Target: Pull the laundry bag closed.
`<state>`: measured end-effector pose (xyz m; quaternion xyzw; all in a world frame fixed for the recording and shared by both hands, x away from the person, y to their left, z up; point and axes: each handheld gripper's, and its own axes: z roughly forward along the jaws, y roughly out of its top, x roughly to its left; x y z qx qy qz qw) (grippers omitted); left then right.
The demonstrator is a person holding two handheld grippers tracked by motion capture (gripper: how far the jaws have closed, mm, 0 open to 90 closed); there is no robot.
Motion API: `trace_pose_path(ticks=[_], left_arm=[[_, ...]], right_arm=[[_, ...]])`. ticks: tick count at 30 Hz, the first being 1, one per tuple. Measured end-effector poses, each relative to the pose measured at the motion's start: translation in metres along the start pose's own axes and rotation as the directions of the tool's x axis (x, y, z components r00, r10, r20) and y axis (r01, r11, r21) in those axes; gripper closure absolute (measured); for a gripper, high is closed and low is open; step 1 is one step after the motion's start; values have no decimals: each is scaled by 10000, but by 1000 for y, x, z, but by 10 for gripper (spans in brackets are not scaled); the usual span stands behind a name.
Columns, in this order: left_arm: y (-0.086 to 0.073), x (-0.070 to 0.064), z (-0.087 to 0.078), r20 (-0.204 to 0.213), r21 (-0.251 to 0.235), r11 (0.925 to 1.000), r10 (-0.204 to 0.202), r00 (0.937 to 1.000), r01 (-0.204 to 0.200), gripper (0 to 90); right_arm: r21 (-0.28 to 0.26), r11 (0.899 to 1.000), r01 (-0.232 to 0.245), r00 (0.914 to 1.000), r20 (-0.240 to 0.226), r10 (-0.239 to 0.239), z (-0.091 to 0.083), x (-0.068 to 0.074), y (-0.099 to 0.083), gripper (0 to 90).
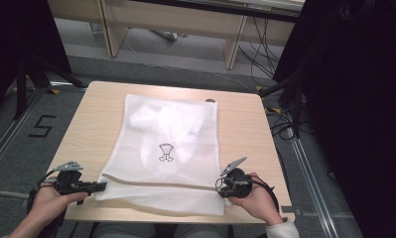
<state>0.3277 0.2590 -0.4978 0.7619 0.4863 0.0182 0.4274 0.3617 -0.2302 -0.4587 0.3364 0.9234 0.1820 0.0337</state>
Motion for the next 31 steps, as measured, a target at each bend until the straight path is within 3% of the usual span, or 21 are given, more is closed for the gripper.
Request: trace_pose_path(ticks=[8, 10, 13, 14, 17, 18, 21, 22, 23, 24, 26, 27, 28, 31], left_arm=[[-1, -2, 4, -140, 266, 9986, 451, 9989, -447, 788], [-1, -1, 4, -289, 105, 9975, 703, 9971, -701, 701], [1, -2, 2, -810, -510, 9907, 1221, 9892, -1264, 542], [2, -2, 1, -1012, -746, 9858, 1423, 9846, -1502, 496], [5, -2, -1, -1294, -1299, 9794, 1376, 9820, -1544, 426], [5, -2, -1, -1356, -1332, 9783, 1406, 9807, -1587, 412], [5, -1, -1, -1509, -1389, 9780, 1346, 9793, -1558, 381], [5, -2, -1, -1493, -1357, 9781, 1371, 9792, -1577, 370], [5, -2, -1, -1493, -1285, 9769, 1509, 9772, -1705, 367], [5, -2, 0, -1389, -1308, 9776, 1463, 9794, -1646, 364], [5, -2, 0, -1396, -1136, 9751, 1740, 9748, -1903, 360], [5, -4, 1, -1347, -1247, 9763, 1601, 9779, -1770, 359], [6, -4, 1, -1373, -1248, 9739, 1725, 9754, -1898, 359], [7, -5, 2, -1422, -1262, 9701, 1889, 9716, -2071, 359]], right_arm=[[-195, 9995, -245, 9995, -201, 241, 3, -1, -2, 792], [-431, 9991, -65, 9998, -180, 58, 3, -5, -2, 743], [-1043, 9935, -464, 9980, -467, 417, 2, -10, -4, 634], [-1207, 9892, -830, 9963, -339, 795, 1, -9, -5, 610], [-1759, 9761, -1275, 9918, -240, 1252, -1, -12, -8, 543], [-2231, 9670, -1231, 9923, -169, 1225, 0, -14, -9, 536], [-2671, 9488, -1686, 9854, -224, 1688, -3, -16, -11, 521], [-2647, 9518, -1549, 9872, -48, 1593, -4, -18, -11, 519], [-2788, 9461, -1649, 9854, -52, 1702, -3, -18, -12, 511], [-2831, 9449, -1646, 9852, 2, 1717, -3, -19, -11, 505], [-2861, 9446, -1610, 9852, 112, 1713, -3, -20, -11, 503], [-3316, 9321, -1458, 9854, 352, 1667, 2, -21, -12, 500], [-3181, 9363, -1488, 9849, 367, 1690, -1, -22, -12, 504], [-3453, 9212, -1795, 9781, 377, 2047, -1, -23, -12, 495]])
